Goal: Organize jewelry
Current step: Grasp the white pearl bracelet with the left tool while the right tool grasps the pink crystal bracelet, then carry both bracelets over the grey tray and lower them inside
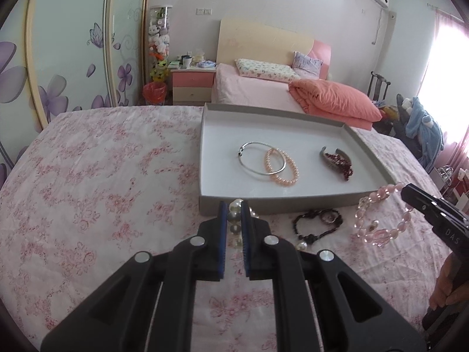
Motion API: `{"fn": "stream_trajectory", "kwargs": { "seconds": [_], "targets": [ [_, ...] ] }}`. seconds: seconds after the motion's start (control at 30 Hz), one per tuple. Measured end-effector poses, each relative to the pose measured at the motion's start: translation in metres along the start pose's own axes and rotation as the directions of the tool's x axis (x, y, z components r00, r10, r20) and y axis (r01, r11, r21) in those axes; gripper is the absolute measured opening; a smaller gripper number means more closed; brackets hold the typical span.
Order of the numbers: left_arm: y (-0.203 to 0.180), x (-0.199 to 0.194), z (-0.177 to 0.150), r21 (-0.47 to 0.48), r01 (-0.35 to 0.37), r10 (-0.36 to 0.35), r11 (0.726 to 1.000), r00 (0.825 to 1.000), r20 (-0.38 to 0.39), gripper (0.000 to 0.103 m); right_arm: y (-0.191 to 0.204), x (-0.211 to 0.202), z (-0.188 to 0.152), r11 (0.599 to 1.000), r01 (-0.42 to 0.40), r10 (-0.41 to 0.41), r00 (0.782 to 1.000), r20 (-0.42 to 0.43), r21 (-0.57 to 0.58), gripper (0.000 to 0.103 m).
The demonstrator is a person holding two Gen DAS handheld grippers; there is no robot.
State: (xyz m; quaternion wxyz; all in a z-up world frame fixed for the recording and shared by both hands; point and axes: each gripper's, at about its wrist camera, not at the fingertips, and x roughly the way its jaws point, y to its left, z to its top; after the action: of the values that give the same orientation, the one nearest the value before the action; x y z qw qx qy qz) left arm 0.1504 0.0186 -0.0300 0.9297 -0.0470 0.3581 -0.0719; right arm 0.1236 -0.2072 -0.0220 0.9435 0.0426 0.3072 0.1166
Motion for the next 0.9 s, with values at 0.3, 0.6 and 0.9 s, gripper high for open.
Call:
{"fn": "stream_trajectory", "kwargs": {
  "seconds": [0.3,0.6,0.9],
  "targets": [
    [-0.006,-0.010,0.005,-0.003,0.027,-0.027,1.000,0.999,0.034,0.010,0.006,-0.003,-0.001,0.999,-0.044,0.044,0.999,0.023,0.017,0.019],
    [-0.007,-0.023,0.006,-0.017,0.017,-0.016,1.000,0.997,0.075,0.010,0.003,-0.020,0.004,0.998,-0.056,0.052,0.994,0.092,0.034,0.019],
    [-0.018,-0.038,0.005,-0.001,0.002,-0.002,1.000,0.993,0.120,0.010,0.004,-0.033,0.005,0.998,-0.042,0.033,0.988,0.148,0.055,0.019]
  ]
}}
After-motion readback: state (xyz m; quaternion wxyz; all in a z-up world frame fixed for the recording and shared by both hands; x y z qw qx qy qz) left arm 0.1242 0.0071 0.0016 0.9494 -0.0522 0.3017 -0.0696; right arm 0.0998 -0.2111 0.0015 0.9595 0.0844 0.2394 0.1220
